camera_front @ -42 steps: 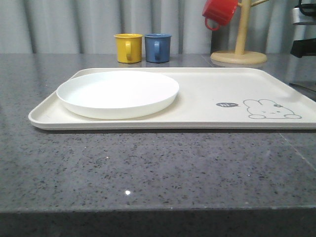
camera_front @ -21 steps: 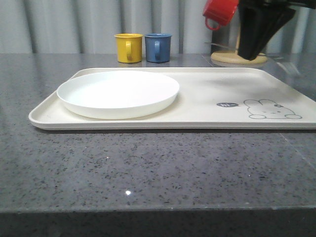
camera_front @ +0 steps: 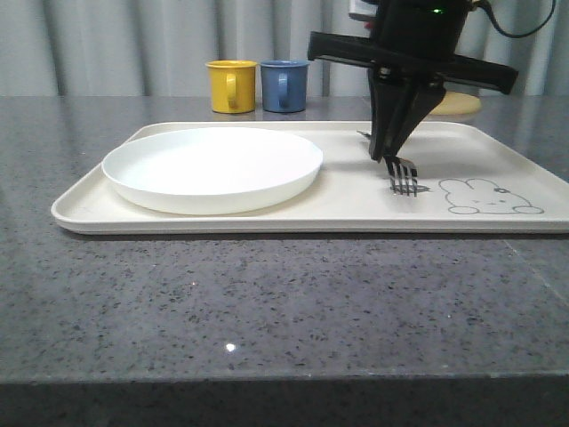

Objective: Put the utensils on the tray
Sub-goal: 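Lower the fork onto the tray beside the plate and release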

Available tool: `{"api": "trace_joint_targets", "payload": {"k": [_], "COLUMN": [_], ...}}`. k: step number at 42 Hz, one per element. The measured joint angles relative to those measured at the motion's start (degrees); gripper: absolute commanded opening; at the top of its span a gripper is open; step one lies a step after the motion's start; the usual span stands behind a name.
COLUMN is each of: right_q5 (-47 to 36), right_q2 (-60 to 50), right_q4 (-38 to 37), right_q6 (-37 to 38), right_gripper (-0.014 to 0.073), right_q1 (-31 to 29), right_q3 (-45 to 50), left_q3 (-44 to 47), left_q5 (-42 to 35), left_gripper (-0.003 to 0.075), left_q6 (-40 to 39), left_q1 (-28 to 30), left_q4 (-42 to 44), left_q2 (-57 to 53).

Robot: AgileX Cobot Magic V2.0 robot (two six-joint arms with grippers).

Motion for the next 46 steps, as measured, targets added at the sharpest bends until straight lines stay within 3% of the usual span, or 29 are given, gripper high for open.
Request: {"api": "trace_joint_targets", "payload": {"k": [9,12,19,23,29,39,46], "right_q5": [-1.2,-1.3,-1.3,-1.4,-0.8,4.8,5.9], "right_q2": [1.7,2.0,2.0,1.6,-1.5,-11.7,-20.2], "right_q4": [0.0,0.1,0.3,0.0,-2.5,-9.3,-13.5], "right_q6": [0.6,0.6,0.7,0.8,-1.1,-10.9,-14.5], "right_gripper": [-0.0036,0.0001,0.0301,0.0391,0.0388,0.0388,0.0388], "right_q1": [0.0,0.0,0.0,0.1,0.1,0.0,-4.6], "right_q3": [-0.4,-0.6,-0.7,-0.7,-1.1,-0.2,5.7], "left_q3": [0.0,0.0,0.0,0.0,0.0,0.0,0.0], "left_q5": [0.0,0.0,0.0,0.0,0.0,0.0,0.0], "left_gripper": [0.0311,0.0311,0.0311,0.0311,0.0311,0.0311,0.0311], "left_q6": [0.0,0.0,0.0,0.0,0.0,0.0,0.0], "left_q1": [0.0,0.0,0.0,0.0,0.0,0.0,0.0], "left_q4": [0.0,0.0,0.0,0.0,0.0,0.0,0.0], "left_q2": [0.0,0.0,0.0,0.0,0.0,0.0,0.0]}}
